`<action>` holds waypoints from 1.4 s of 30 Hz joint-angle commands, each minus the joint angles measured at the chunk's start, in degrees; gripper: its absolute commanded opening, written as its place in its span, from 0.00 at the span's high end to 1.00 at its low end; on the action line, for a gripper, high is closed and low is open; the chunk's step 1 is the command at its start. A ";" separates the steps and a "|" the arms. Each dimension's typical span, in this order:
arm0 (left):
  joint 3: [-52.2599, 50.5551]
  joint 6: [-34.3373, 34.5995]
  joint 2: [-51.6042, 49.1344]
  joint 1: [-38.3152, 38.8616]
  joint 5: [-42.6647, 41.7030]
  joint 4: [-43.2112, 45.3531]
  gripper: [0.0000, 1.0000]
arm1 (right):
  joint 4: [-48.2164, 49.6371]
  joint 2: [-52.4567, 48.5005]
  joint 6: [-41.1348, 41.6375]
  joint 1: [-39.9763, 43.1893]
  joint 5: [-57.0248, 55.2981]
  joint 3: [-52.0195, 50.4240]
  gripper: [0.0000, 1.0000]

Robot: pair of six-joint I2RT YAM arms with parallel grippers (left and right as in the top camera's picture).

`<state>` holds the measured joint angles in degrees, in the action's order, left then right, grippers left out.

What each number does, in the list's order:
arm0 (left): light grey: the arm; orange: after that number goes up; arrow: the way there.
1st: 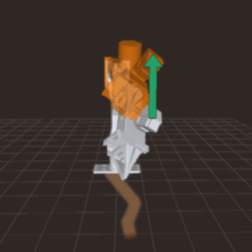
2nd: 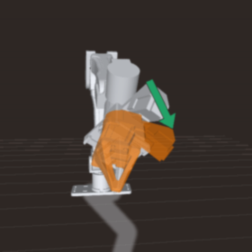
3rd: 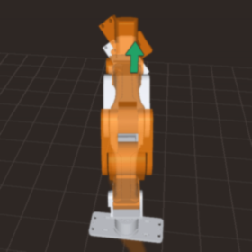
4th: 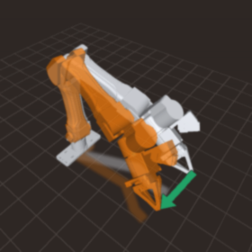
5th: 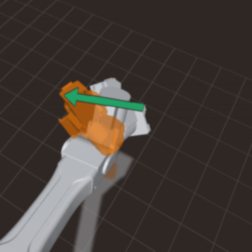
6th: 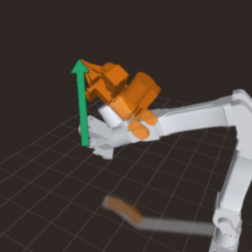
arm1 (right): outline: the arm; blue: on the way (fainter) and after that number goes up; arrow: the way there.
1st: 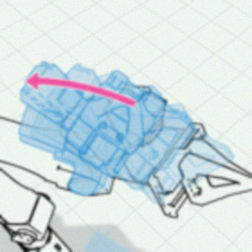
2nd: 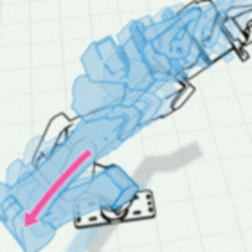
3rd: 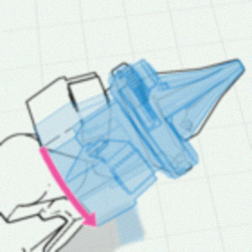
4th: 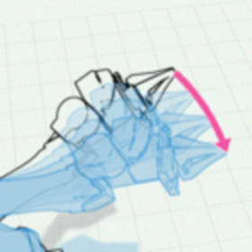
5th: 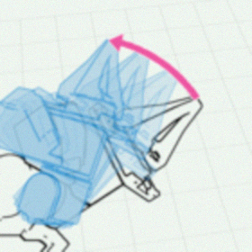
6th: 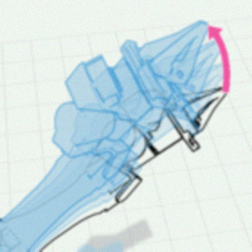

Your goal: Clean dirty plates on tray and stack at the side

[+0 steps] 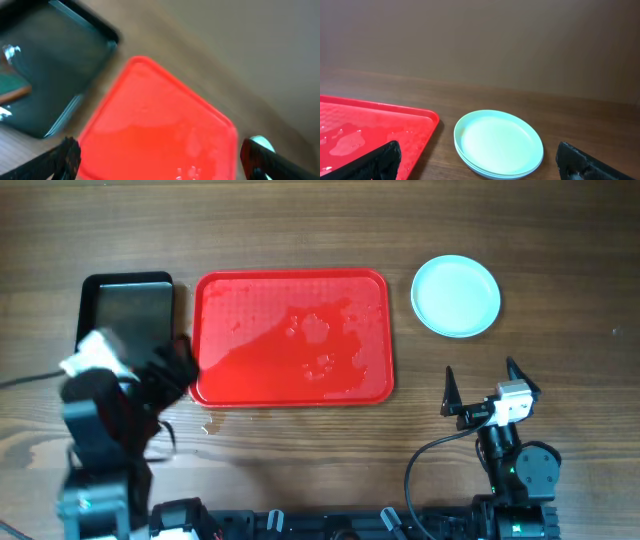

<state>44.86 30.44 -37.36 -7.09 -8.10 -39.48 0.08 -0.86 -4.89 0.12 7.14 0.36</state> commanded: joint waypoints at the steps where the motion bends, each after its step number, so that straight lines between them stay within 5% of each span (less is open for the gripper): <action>1: -9.33 -3.23 7.37 3.26 -4.55 5.22 0.00 | 0.24 0.66 -1.03 0.28 -0.94 -0.04 0.00; 12: -25.77 -3.23 25.18 7.56 -4.52 21.53 0.00 | 0.24 0.59 -1.01 0.28 -0.92 -0.04 0.00; 18: -37.99 -3.23 32.00 8.74 -4.00 40.81 0.00 | 0.24 0.59 -0.98 0.28 -0.94 -0.04 0.00; 27: -40.26 -3.26 36.68 8.74 3.98 43.21 0.00 | 0.24 0.59 -1.01 0.28 -0.94 -0.04 0.00; 42: -44.54 -3.28 37.20 7.78 4.31 50.66 0.00 | 0.24 0.59 -1.01 0.28 -0.94 -0.04 0.00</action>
<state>1.54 28.10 -0.78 1.21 -4.32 10.79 0.08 -0.84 -5.28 0.12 6.98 0.36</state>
